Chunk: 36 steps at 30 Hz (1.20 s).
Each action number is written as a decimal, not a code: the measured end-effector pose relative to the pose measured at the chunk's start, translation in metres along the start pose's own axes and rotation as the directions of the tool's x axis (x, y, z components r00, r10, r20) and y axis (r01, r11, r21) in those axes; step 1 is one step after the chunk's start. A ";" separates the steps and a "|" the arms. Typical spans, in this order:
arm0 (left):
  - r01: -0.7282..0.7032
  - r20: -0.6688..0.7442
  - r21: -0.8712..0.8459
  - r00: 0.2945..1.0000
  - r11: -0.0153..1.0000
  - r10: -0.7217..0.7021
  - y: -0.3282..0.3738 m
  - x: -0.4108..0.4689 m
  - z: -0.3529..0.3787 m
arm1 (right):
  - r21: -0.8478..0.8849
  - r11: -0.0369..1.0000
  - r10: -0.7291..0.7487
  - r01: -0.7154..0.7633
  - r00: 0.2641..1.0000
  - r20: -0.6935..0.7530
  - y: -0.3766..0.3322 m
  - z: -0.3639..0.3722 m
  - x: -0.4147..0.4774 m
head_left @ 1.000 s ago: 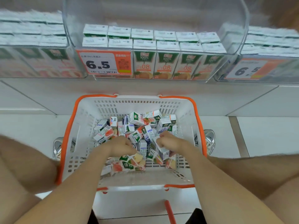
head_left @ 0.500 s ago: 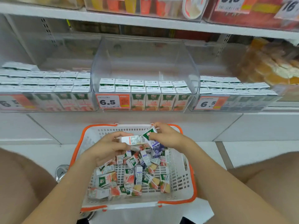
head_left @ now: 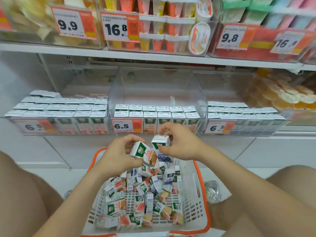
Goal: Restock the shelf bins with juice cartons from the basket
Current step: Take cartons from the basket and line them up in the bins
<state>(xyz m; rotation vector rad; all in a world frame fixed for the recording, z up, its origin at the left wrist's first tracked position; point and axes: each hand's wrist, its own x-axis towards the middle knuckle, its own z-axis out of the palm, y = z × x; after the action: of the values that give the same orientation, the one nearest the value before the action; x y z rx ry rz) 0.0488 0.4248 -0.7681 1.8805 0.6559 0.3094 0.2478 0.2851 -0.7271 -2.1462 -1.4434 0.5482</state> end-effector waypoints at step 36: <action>-0.002 0.003 0.994 1.000 0.110 -0.011 0.084 0.150 -0.082 | -0.248 0.957 -0.217 0.152 0.942 -0.257 -0.031 -0.077 0.124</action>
<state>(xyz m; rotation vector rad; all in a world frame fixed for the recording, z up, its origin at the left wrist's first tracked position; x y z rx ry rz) 0.1553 0.5502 -0.6718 3.2310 0.9979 -0.3170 0.3140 0.3972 -0.6538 -2.1186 -1.5816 0.0055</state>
